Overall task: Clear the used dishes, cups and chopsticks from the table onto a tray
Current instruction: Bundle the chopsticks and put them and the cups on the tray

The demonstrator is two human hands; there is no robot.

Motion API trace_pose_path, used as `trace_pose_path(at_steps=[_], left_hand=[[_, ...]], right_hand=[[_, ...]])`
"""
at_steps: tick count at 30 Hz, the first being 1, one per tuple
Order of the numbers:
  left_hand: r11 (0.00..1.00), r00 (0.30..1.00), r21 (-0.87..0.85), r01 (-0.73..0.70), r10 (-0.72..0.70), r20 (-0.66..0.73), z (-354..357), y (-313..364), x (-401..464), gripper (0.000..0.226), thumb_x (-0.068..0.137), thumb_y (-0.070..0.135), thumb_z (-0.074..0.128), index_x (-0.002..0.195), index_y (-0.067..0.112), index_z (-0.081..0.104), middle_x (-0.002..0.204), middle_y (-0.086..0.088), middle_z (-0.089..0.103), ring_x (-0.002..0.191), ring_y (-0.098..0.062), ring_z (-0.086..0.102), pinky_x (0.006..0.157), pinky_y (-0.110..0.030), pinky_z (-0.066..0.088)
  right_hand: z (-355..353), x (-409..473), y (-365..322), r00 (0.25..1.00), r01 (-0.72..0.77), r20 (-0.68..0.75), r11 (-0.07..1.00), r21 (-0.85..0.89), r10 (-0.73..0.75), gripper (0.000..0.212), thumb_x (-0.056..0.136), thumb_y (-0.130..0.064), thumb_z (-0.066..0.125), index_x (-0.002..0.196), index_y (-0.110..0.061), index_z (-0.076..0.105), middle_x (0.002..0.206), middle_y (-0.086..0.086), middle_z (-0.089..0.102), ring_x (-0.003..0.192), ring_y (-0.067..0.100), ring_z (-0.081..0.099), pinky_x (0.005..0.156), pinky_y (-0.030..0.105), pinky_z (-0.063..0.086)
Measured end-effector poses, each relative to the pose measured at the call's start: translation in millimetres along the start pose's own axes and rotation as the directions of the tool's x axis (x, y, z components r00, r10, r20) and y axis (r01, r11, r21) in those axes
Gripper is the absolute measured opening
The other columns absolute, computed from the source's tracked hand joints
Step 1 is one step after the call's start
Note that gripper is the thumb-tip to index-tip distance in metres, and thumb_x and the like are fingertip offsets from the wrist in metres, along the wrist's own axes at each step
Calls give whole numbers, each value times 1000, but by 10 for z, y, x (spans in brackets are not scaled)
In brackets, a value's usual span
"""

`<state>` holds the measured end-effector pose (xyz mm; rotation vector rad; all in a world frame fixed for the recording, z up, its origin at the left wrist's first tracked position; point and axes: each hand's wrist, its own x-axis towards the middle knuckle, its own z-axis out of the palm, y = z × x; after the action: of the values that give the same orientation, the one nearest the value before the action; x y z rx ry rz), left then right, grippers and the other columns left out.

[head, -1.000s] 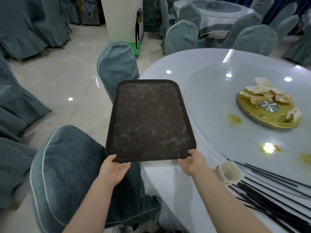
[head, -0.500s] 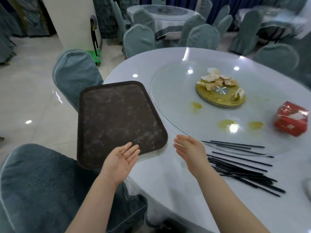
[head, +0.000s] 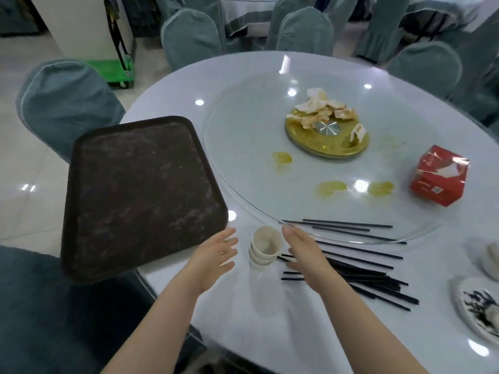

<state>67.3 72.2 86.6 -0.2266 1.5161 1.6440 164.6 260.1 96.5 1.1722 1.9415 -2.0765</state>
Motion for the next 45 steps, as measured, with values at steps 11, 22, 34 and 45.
trace_pose_path(at_steps=[11, 22, 34, 45], left_hand=[[994, 992, -93, -59, 47, -120, 479, 148, 277, 48, 91, -3, 50, 134, 20, 50, 118, -2, 68, 111, -20, 62, 87, -31, 51], [920, 943, -310, -240, 146, -298, -268, 484, 373, 48, 93, 1, 52, 138, 17, 47, 115, -5, 71, 108, -19, 67, 88, -33, 52], [908, 969, -399, -130, 31, -244, -835, 650, 539, 55, 94, -2, 44, 145, 16, 38, 112, -6, 70, 113, -20, 61, 93, -33, 47], [988, 946, -152, -24, -27, -322, -1005, 369, 265, 30, 98, 4, 40, 117, 5, 63, 104, -11, 72, 102, -23, 66, 85, -32, 51]], right_hand=[[-80, 581, -292, 951, -50, 308, 998, 42, 35, 40, 96, -49, 45, 111, -19, 67, 110, -1, 70, 100, 19, 67, 79, 29, 53], [727, 874, -727, 924, -157, 380, 953, 257, 50, 37, 99, -35, 46, 113, -7, 64, 117, 11, 67, 111, 27, 62, 94, 37, 51], [1461, 1018, -614, 954, -220, 263, 932, 289, 143, 41, 99, -40, 45, 123, -10, 60, 122, 6, 65, 113, 20, 60, 105, 37, 43], [997, 773, -310, 997, -9, 83, 997, 71, 3, 26, 93, -34, 55, 113, -21, 63, 117, -4, 64, 112, 13, 58, 100, 35, 46]])
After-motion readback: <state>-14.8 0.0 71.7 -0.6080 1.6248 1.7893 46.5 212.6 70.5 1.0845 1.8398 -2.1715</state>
